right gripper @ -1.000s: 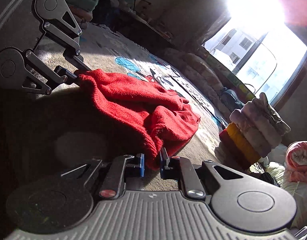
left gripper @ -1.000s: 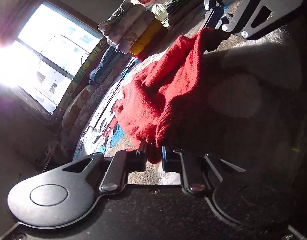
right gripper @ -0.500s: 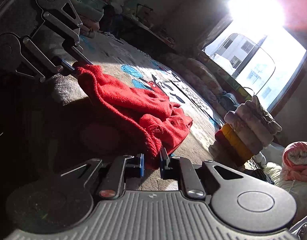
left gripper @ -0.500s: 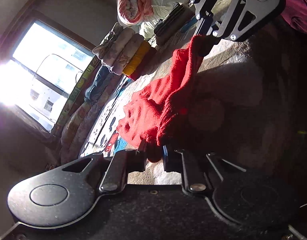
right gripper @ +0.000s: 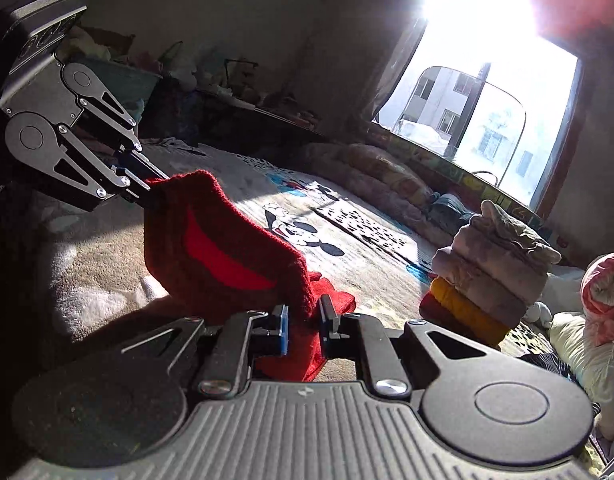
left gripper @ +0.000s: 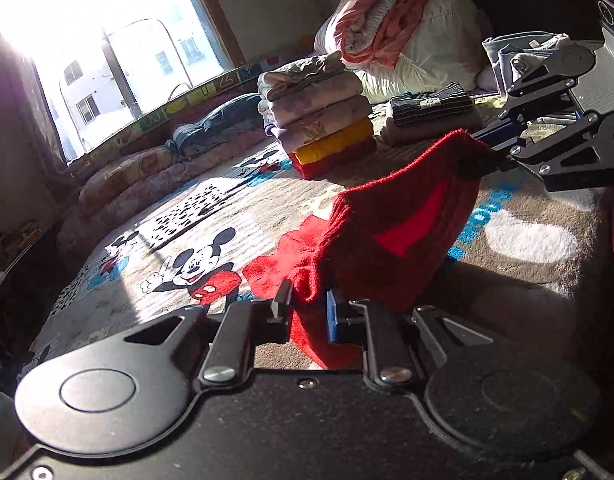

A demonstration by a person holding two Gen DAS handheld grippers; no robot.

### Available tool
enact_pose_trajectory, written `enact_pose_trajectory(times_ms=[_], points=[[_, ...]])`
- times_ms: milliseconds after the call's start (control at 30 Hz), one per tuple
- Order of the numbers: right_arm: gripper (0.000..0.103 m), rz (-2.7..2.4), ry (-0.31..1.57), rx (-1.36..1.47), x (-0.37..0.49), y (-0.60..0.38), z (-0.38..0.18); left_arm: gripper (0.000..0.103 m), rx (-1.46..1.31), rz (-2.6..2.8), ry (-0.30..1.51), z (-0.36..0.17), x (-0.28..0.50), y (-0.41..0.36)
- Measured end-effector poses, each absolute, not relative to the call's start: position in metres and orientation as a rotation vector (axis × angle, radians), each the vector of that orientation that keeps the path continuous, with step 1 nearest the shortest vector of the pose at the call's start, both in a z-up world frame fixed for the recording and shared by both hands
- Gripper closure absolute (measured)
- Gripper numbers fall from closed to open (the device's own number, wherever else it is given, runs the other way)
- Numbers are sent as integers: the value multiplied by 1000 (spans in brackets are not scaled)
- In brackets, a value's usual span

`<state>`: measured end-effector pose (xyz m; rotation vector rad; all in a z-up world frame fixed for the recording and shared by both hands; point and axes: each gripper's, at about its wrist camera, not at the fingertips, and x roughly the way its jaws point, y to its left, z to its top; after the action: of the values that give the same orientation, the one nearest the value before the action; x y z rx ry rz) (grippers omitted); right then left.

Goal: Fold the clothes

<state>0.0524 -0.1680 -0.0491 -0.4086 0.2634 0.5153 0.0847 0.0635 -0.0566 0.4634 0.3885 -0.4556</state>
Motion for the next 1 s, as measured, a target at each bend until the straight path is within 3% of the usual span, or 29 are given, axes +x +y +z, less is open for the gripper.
enact_pose_trajectory(times_ms=[600,1000], points=[[88,543,466,-94,237,-177,-58,90,57,-447,567,-63,239,98],[88,493,558,-19,318,-171,-88,90,36,-420,613,-88,318,100]])
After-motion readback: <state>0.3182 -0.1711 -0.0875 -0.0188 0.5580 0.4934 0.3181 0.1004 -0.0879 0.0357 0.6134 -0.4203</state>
